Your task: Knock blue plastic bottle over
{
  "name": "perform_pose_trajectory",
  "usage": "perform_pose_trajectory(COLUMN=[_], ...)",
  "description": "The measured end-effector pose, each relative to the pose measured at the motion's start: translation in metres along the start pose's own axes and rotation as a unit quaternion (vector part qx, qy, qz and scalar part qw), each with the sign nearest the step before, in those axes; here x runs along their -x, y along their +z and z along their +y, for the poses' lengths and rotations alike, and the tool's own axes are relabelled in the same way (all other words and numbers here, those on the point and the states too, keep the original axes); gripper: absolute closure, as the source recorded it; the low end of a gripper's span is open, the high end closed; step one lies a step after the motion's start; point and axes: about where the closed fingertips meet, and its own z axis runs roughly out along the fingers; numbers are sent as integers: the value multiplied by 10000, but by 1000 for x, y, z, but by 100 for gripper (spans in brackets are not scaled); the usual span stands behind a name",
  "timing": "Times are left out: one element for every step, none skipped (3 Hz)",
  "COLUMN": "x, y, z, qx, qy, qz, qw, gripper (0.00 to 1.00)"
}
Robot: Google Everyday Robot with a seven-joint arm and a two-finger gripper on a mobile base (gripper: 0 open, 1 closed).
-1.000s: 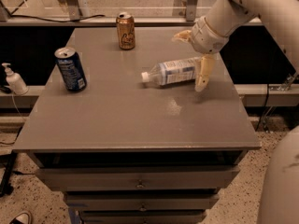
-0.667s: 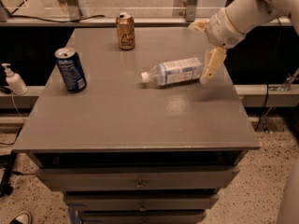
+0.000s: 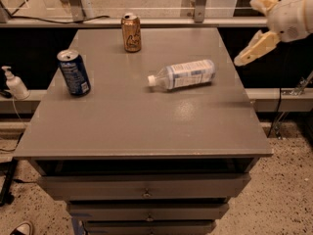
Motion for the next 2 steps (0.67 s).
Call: perform_pose_trajectory(x=[-13,-13], y=[-57,-57], z=[-24,-24], qx=[-857,-856], qy=[565,565], qz=[-298,-298], qw=[9943,9943], gripper=[0,0])
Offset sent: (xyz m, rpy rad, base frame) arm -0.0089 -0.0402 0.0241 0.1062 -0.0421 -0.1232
